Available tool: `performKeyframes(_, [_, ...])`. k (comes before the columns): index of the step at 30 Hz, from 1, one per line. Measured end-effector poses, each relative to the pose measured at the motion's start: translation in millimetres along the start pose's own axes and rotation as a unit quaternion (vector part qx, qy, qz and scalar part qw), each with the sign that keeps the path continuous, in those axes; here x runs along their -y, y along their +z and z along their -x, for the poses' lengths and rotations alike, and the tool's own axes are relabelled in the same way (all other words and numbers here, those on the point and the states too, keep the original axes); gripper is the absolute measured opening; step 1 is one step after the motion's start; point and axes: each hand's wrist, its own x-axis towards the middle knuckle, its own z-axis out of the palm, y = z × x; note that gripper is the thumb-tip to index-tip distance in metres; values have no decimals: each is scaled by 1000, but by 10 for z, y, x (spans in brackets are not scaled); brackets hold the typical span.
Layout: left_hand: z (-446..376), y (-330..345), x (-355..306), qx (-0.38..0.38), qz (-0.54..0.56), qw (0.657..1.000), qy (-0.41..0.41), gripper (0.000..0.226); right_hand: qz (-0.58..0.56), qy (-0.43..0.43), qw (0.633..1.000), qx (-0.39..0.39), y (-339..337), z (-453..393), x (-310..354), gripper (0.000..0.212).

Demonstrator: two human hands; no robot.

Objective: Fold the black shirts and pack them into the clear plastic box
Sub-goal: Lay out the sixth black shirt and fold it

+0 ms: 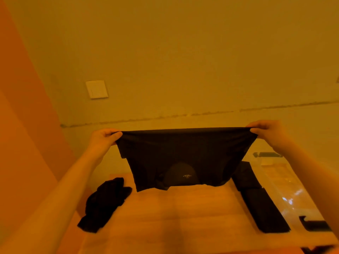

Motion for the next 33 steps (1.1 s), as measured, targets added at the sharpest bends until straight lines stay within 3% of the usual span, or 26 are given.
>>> performKeyframes(5, [351,-85,270,14,-1,999,-33,17,18,49,996,71,-107,330,-278,34])
performKeyframes(9, [305,25,496,26,-11,997,-68,17,-19,87,991,103,-44,302,-425,25])
performKeyframes(11, [195,131,647,32,-18,995,-96,15,-34,110,985,128,51,188,-555,6])
performKeyframes(13, [16,266,887,38,-23,991,-130,12,-9,142,978,153,206,-8,-766,9])
performKeyframes(19, [-703,903,1979,87,-83,958,-262,9,103,233,945,203,1048,-777,-1962,31])
performKeyframes(22, [-1040,1265,2596,82,-120,942,-303,11,144,255,929,228,1538,-1145,-2663,19])
performKeyframes(28, [-1460,1793,3420,39,-243,931,-271,26,196,234,928,214,2205,-1572,-3527,19])
performKeyframes(33, [-1460,1883,3583,7,-385,908,-167,35,273,150,937,158,2402,-1520,-3497,32])
